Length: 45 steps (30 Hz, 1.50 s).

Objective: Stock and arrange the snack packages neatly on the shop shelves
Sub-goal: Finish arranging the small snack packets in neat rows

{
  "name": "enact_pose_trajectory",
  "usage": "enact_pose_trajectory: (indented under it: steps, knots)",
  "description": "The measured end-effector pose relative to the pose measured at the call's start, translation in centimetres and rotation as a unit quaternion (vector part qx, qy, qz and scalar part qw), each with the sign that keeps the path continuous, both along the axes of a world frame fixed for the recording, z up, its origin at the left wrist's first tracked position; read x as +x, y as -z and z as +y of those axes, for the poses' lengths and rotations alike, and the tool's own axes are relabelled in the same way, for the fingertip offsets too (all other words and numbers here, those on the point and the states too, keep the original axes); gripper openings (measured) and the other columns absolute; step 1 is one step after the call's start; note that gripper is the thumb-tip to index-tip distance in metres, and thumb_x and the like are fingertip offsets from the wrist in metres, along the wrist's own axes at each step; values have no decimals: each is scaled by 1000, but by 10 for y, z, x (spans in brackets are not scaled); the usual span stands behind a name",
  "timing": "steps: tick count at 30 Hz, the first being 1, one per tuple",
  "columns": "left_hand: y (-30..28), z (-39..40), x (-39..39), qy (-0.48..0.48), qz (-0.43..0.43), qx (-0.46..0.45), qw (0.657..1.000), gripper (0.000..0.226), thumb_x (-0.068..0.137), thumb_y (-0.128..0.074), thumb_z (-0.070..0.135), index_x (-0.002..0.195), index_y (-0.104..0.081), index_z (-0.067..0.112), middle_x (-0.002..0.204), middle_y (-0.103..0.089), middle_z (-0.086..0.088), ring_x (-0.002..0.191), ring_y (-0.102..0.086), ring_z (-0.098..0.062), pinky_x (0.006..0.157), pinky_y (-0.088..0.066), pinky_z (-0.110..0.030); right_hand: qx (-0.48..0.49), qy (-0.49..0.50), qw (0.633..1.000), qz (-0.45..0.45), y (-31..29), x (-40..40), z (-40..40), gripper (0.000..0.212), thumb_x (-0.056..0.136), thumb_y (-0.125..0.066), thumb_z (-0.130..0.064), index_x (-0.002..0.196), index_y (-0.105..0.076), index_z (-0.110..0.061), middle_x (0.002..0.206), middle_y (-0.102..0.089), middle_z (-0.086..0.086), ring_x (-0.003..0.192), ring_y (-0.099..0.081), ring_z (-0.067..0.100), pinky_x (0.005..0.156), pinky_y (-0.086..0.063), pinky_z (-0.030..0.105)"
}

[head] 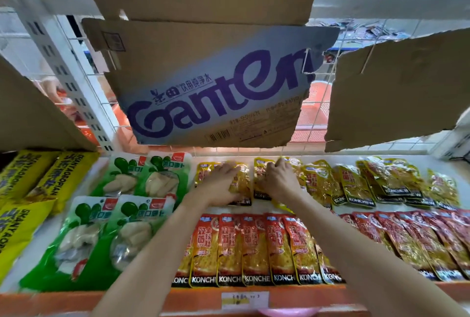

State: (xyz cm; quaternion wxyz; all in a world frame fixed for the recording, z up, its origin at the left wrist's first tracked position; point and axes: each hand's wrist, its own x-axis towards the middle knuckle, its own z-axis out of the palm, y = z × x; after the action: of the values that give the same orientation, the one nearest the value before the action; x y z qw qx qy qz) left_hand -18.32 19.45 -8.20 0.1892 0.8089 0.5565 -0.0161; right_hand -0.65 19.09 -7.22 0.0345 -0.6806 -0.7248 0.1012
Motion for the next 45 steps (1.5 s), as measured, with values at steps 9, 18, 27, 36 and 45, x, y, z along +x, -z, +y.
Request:
enact_pose_trajectory:
  steps: [9, 18, 27, 36, 45]
  knots:
    - [0, 1, -2, -2, -12, -19, 1000, 83, 87, -57, 49, 150, -10, 22, 158, -1, 1, 145, -2, -19, 116, -6, -35, -40, -19, 998, 42, 7, -9, 1, 40, 90, -53, -37, 124, -45, -16, 121, -40, 23, 114, -35, 40, 93, -32, 42]
    - [-2, -3, 2, -29, -35, -25, 999, 85, 84, -63, 43, 150, -13, 21, 158, -4, 1, 145, -3, -19, 115, -6, -32, -128, 161, 948, 241, -1, 0, 20, 78, 74, -78, -21, 134, -33, 0, 110, -60, 13, 90, -59, 21, 67, -50, 24]
    - [-6, -6, 4, -44, -37, -33, 998, 84, 85, -64, 37, 150, -13, 22, 158, -7, 1, 145, -5, -19, 115, -7, -33, -89, 119, 967, 204, 6, -12, 16, 61, 78, -73, -34, 119, -42, -2, 110, -55, 14, 99, -54, 28, 69, -41, 28]
    - [-18, 5, 16, -55, -23, -22, 998, 79, 86, -58, 46, 148, -19, 17, 158, -9, -4, 144, -7, -21, 115, -10, -34, -11, 61, 992, 113, 5, 9, 11, 45, 89, -58, -32, 121, -42, -3, 123, -46, 17, 115, -45, 33, 89, -40, 35]
    - [3, -3, 40, -6, -18, 5, 1000, 84, 86, -56, 53, 150, -11, 24, 159, 0, 1, 145, 0, -19, 118, -7, -39, -45, 122, 990, 59, 3, 67, 3, 64, 82, -64, -44, 131, -43, -10, 133, -44, 15, 124, -39, 33, 103, -35, 40]
